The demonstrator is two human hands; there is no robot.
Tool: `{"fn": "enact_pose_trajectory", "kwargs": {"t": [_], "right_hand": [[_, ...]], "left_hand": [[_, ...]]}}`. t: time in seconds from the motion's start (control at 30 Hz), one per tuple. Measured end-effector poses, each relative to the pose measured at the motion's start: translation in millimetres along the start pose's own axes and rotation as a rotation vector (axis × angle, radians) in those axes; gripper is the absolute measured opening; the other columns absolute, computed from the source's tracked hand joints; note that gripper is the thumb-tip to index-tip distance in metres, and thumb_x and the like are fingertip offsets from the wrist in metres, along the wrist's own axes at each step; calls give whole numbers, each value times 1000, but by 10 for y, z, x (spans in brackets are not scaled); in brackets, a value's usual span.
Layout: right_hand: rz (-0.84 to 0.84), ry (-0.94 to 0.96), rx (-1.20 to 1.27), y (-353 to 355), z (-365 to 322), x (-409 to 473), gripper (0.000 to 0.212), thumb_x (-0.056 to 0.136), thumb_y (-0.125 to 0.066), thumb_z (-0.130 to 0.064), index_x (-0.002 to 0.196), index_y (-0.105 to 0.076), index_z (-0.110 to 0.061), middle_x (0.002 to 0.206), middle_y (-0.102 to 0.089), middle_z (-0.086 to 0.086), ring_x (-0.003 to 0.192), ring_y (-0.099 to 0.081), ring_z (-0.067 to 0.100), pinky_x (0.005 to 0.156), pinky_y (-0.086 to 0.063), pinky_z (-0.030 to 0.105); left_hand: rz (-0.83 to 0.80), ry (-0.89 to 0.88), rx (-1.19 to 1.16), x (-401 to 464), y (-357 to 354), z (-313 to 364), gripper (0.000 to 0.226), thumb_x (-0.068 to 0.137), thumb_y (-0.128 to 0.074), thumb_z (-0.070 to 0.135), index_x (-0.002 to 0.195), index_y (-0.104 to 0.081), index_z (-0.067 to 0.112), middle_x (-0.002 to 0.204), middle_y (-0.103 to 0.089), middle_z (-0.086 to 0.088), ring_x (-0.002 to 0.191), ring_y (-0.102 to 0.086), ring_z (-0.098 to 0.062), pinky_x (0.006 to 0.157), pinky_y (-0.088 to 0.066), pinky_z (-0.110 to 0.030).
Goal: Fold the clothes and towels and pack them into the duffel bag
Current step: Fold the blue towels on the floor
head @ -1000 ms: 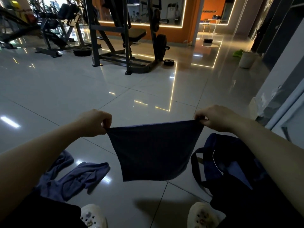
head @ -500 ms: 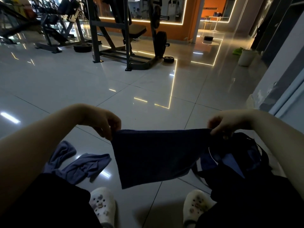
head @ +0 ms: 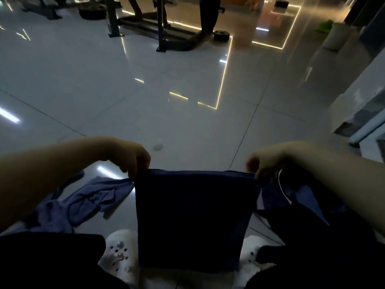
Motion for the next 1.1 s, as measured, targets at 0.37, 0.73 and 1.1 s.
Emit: {"fn": "enact_pose_trajectory", "kwargs": {"t": [0.37, 0.73, 1.1], "right_hand": [[291, 32, 256, -46, 377, 1718, 6, 95, -54, -9, 98, -58, -13, 83, -63, 1, 62, -62, 12, 54, -46, 19], [395, 96, 763, -228, 396, 2304, 4, 86, -69, -12, 88, -67, -13, 84, -68, 13, 70, -66, 23, 62, -58, 25], [595, 67, 1252, -309, 274, 2329, 22, 90, -58, -5, 70, -60, -13, 63, -53, 1, 53, -45, 12, 42, -38, 16]], "left_hand": [[384, 118, -605, 1817, -44, -797, 26, 75, -55, -18, 65, -50, 6, 62, -54, -8, 58, -50, -19, 48, -42, -22], [555, -77, -946, 2320, -279, -936, 14, 74, -79, 11, 86, -73, 7, 71, -69, 1, 68, -61, -9, 62, -50, -19], [682, -32, -1457, 2231, -497, -926, 33, 86, -58, -1, 61, -66, 17, 56, -57, 6, 60, -45, -11, 45, -35, -15]]}}
Point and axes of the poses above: each hand's wrist, its own x-axis towards the middle knuckle, its own y-axis out of the back of the hand, z = x × y, the point moved 2 cm from there along x, towards the middle knuckle
